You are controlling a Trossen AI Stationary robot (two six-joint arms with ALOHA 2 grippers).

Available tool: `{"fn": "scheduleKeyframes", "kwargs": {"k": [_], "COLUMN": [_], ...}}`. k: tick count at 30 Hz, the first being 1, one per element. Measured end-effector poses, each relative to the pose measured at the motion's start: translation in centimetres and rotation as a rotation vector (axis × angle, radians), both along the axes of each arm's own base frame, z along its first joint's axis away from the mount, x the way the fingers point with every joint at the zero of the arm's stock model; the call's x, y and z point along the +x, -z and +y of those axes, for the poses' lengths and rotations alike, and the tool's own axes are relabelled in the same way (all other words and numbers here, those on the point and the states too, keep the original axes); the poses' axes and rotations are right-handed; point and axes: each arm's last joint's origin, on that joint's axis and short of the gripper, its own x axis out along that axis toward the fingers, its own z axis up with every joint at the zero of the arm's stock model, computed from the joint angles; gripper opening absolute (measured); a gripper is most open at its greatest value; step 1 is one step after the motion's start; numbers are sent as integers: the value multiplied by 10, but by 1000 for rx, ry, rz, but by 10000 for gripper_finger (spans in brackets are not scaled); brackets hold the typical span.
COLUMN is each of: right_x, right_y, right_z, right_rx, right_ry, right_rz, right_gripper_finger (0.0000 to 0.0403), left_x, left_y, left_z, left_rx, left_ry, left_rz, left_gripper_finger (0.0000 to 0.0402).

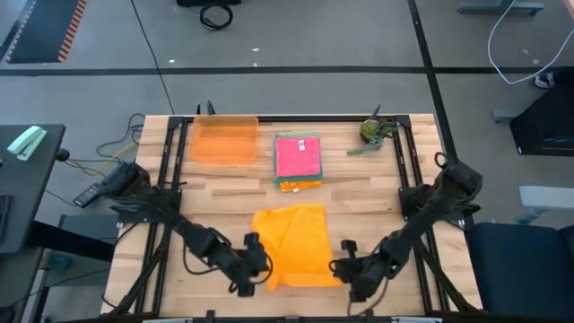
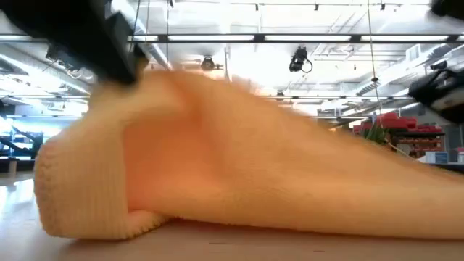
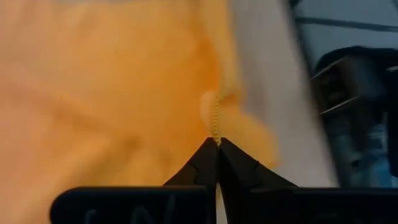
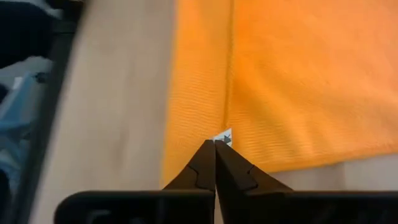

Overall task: Fold microfiber towels
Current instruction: Fold the orange towel

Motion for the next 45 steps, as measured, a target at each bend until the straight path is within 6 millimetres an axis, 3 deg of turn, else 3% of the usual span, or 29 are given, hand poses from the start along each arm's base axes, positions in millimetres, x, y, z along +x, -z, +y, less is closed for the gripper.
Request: {"fn": "scheduleKeyframes", "kwargs": {"k": [3, 6, 14, 21, 25, 29, 38, 45], "right_x": [8, 11, 5, -18, -26, -29, -33, -36], "right_y": [7, 2, -29, -4, 5, 10, 17, 25], "right_z": [-8, -12, -18, -22, -22, -22, -18, -13], "right_rx": [10, 44, 226, 370, 468, 562, 586, 585], "right_ry": [70, 98, 254, 500, 566, 565, 604, 621], "right_rz": [22, 22, -13, 101, 62, 18, 35, 25], "right_gripper_finger": [19, 41, 155, 227, 237, 238, 239, 239], "left_x": [-4, -5, 1, 4, 4, 4, 4, 4], "left_y": [18, 23, 13, 8, 8, 8, 8, 8], "left_z": [15, 21, 18, 16, 16, 16, 16, 16], "left_rx": [-12, -14, 21, 46, 47, 46, 46, 48], "left_ry": [-78, -103, -45, -16, -15, -16, -15, -13], "left_rz": [64, 76, 38, 23, 22, 22, 21, 22], "left_gripper_finger": [9, 6, 19, 15, 27, 12, 27, 7]}}
